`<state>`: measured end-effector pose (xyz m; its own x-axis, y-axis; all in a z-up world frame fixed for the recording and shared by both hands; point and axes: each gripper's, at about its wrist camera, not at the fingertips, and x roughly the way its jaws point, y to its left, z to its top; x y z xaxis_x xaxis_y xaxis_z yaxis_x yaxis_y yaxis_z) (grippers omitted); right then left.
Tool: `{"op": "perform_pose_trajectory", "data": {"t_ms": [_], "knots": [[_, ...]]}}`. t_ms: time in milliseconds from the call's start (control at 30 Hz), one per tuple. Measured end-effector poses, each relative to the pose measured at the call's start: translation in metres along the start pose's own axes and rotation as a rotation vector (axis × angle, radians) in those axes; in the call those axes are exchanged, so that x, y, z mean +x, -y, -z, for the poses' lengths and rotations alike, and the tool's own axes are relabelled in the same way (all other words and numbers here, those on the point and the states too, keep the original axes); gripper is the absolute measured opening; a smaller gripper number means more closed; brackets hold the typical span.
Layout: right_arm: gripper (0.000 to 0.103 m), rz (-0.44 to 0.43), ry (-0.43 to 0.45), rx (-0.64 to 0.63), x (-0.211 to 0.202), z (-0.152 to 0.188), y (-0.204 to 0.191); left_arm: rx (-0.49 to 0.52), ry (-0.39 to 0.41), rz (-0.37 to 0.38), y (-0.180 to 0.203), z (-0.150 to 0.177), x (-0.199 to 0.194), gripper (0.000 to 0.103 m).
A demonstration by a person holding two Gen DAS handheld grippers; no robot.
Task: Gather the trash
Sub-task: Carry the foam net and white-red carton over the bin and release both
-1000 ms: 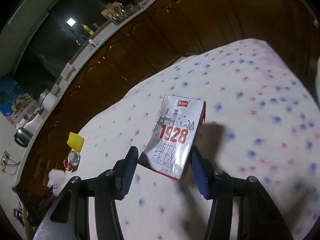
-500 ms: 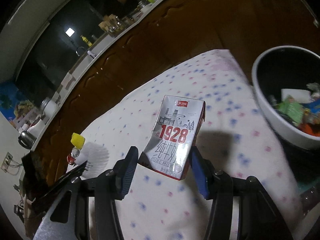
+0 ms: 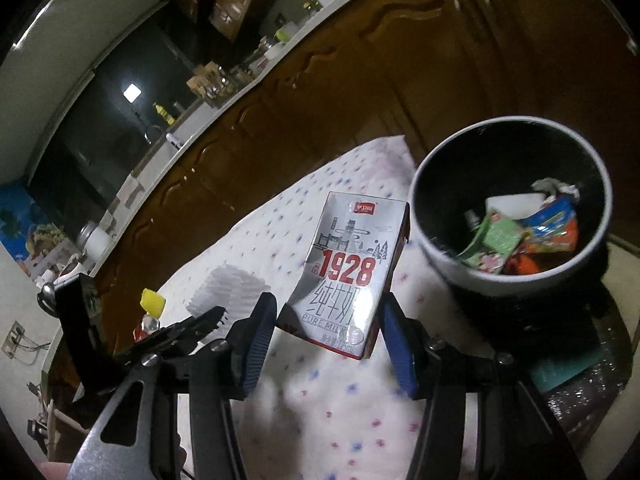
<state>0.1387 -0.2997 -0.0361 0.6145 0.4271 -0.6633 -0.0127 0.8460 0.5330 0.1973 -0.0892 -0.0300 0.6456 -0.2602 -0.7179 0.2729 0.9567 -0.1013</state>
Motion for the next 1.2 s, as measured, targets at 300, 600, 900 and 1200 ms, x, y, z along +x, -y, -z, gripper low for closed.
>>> {"op": "perform_pose_trajectory", "data": {"t_ms": [300, 600, 900, 1200], "knots": [[0.054, 0.033, 0.044, 0.014, -0.023, -0.013, 0.024, 0.053, 0.010, 0.025, 0.038, -0.017, 0.011, 0.014], [0.053, 0.075, 0.068, 0.026, -0.037, -0.026, 0.050, 0.092, 0.012, 0.045, 0.069, -0.032, 0.023, 0.014], [0.053, 0.132, 0.073, 0.034, -0.044, -0.042, 0.079, 0.141, 0.015, 0.061, 0.103, -0.049, 0.038, 0.014], [0.050, 0.207, 0.052, 0.019, -0.034, -0.058, 0.103, 0.194, -0.032, 0.087, 0.146, -0.070, 0.076, 0.015]]}}
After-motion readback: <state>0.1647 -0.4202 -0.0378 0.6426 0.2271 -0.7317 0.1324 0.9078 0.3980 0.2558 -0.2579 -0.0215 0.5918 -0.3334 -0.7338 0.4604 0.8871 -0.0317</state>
